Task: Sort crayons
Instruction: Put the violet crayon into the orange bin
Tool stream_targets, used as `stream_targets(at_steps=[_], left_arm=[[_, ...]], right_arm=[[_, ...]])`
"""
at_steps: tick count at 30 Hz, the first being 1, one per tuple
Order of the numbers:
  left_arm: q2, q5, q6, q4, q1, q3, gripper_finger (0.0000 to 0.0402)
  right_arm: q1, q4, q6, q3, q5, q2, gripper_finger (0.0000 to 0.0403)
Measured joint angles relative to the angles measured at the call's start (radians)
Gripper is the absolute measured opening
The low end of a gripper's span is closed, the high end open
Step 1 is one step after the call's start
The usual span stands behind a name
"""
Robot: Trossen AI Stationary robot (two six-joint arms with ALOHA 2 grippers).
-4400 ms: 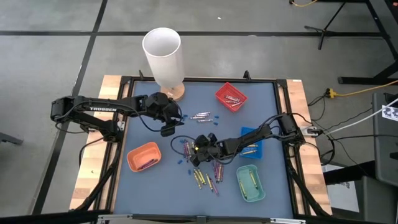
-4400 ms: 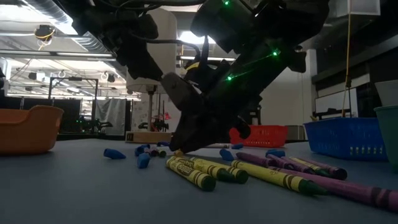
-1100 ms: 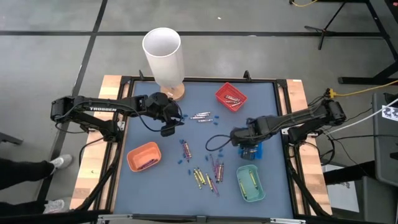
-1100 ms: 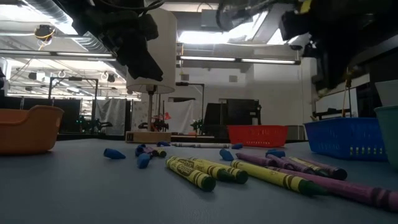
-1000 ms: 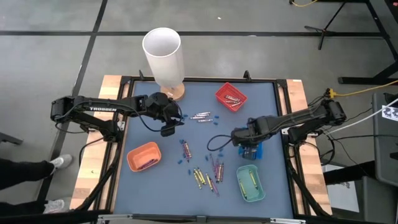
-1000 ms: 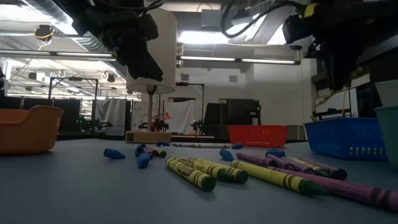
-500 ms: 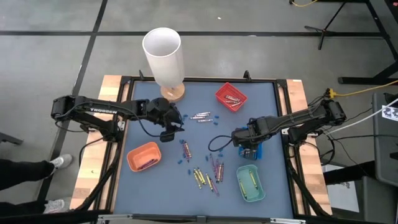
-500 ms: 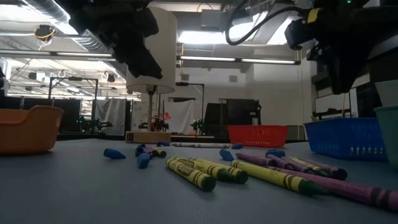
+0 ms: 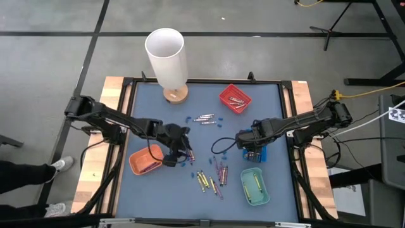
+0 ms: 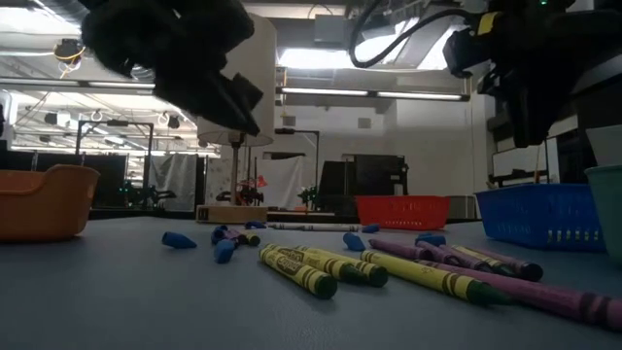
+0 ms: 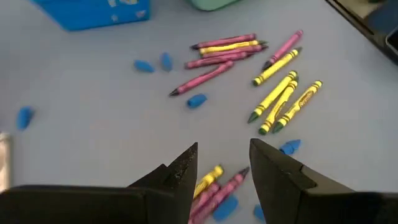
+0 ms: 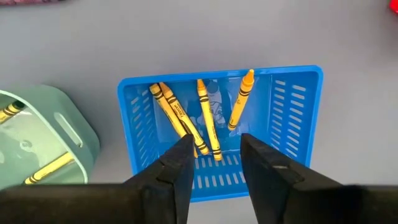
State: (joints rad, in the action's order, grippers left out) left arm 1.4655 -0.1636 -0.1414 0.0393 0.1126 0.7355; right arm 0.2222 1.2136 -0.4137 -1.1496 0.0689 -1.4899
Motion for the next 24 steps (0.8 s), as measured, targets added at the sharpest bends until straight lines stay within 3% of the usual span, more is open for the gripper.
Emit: stream_targets(at_steps=[12,24], left_arm=[[0.185,0.077,-0.083,0.014,-0.002,0.0,0.0131],[0.217,0.075,-0.105,-0.02,-0.032,0.001,0.013]], right_arm=[[0.0,-0.021,0.0,0.0,0.0,0.0,0.0129],[0.0,-0.043,0.0,0.0,0.0,0.0,0.0129]])
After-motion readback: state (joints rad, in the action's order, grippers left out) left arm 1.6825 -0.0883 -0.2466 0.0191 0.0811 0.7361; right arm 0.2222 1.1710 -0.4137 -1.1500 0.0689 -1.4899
